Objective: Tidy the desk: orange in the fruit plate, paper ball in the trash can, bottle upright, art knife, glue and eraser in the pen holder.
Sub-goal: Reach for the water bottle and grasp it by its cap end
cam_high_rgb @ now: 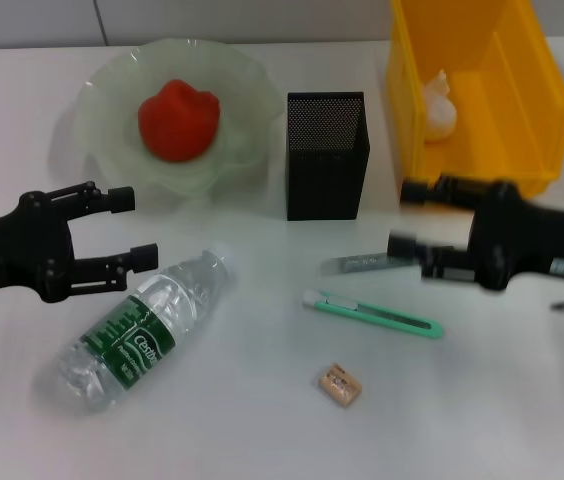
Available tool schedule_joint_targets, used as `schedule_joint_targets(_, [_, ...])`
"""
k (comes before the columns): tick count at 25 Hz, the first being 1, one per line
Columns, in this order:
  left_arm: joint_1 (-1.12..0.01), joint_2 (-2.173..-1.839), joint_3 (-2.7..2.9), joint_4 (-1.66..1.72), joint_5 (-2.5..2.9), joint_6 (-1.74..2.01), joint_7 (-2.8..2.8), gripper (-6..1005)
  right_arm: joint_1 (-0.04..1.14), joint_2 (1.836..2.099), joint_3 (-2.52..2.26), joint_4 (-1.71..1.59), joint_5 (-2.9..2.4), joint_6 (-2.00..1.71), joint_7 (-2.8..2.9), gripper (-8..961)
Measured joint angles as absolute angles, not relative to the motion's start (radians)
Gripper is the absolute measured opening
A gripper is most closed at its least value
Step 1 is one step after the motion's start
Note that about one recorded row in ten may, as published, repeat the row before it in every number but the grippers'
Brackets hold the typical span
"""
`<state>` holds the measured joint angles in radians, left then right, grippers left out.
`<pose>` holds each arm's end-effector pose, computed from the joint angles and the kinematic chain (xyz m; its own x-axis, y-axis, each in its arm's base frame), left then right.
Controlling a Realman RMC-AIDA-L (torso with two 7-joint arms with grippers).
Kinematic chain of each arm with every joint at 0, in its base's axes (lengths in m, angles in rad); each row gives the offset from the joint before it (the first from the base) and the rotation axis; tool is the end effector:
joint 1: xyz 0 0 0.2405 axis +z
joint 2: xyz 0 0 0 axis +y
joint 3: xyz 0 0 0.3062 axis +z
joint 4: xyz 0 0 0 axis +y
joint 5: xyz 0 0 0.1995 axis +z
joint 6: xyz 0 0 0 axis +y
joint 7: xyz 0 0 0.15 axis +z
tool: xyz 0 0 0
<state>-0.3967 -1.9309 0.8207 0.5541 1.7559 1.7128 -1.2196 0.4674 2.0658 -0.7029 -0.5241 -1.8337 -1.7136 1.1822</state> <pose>-0.3301 0.3021 0.0192 0.7733 0.2548 0.5805 0.3964 -0.9090 -0.1291 0.2901 0.3093 -0.0315 0.7090 -0.2363 -0.6644 -0.3773 -0.9231 -0.0743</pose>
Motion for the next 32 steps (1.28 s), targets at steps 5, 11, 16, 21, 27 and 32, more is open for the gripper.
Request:
schedule_joint_targets(5, [-0.414, -1.928, 0.821, 0.584, 1.778, 1.698, -1.291, 788, 0.463, 2.067, -0.703, -0.535, -1.944, -1.694, 1.081, 738])
schedule_joint_targets(11, [-0.448, -1.938, 0.821, 0.682, 1.871, 1.683, -1.437, 786, 0.469, 2.074, -0.704, -0.545, -2.027, -1.603, 1.059, 737])
schedule_joint_targets(16, [-0.495, -1.955, 0.822, 0.783, 1.96, 1.67, -1.619, 785, 0.47, 2.075, -0.705, -0.54, -2.028, -1.588, 1.031, 737])
schedule_joint_targets(21, [-0.565, -1.985, 0.825, 0.865, 2.109, 1.651, -1.782, 784, 0.472, 2.076, -0.706, -0.542, -2.03, -1.587, 1.02, 738])
schedule_joint_targets(27, [-0.679, -2.038, 0.833, 0.96, 2.326, 1.649, -2.002, 783, 0.473, 2.075, -0.706, -0.541, -2.03, -1.588, 1.013, 738])
schedule_joint_targets(32, [-0.755, -2.065, 0.86, 0.966, 2.468, 1.645, -2.104, 782, 0.472, 2.075, -0.705, -0.538, -2.029, -1.591, 1.012, 738])
